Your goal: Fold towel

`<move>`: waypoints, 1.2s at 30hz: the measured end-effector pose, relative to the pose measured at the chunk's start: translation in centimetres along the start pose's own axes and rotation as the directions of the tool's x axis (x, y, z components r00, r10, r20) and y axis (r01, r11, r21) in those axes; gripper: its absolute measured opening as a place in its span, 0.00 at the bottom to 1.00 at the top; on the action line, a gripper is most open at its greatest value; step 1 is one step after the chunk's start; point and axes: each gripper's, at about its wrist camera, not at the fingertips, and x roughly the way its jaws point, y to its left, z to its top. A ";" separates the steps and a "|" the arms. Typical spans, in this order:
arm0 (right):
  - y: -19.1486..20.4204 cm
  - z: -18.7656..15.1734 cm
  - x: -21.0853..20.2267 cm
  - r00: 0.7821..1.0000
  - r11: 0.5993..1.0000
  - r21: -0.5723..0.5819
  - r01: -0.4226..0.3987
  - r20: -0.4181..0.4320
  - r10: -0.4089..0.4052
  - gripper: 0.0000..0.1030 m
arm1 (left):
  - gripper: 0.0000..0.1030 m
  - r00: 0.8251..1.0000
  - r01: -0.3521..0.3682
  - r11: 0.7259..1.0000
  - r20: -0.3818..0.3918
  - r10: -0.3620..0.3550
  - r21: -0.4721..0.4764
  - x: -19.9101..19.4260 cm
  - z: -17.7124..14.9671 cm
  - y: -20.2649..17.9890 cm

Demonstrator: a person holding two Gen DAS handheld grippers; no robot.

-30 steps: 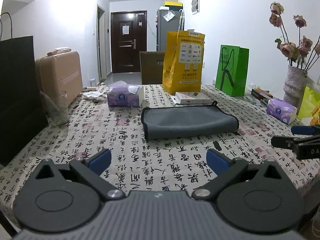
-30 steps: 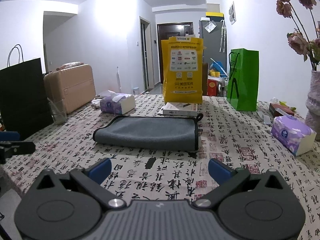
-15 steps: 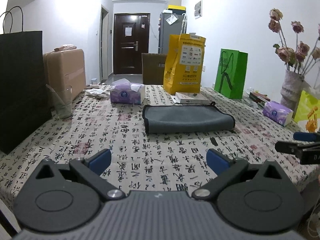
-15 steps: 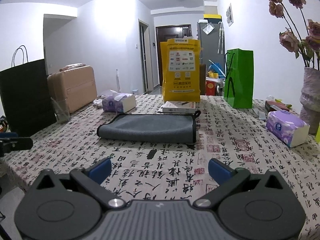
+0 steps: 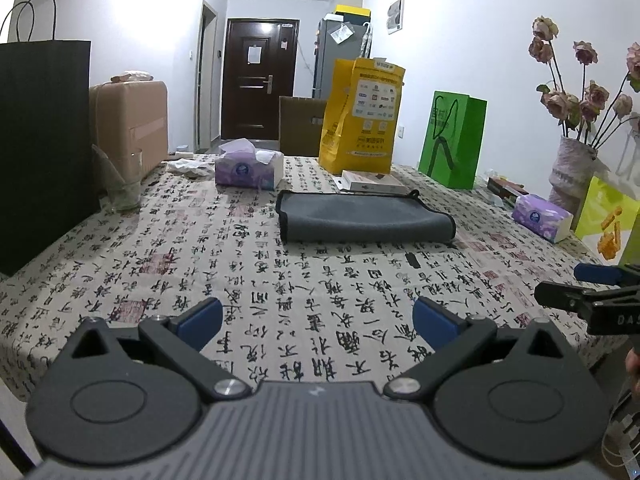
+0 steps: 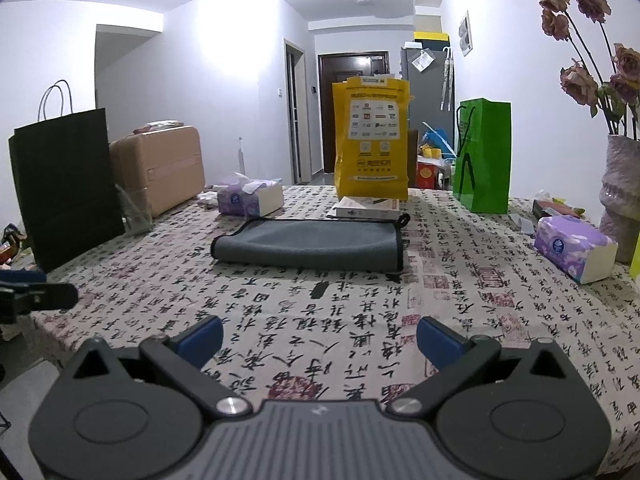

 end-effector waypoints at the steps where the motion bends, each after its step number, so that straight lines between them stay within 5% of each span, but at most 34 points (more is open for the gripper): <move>1: 0.1 -0.1 -0.2 1.000 1.000 0.000 -0.004 0.002 0.004 1.00 | 1.00 1.000 0.001 1.000 0.001 -0.001 0.001 -0.1 -0.1 -0.1; 36: 4.7 -4.4 -7.1 0.999 1.000 -0.002 -0.015 0.040 0.015 1.00 | 1.00 0.998 -0.043 0.997 0.058 0.040 0.057 -6.1 -4.9 -1.8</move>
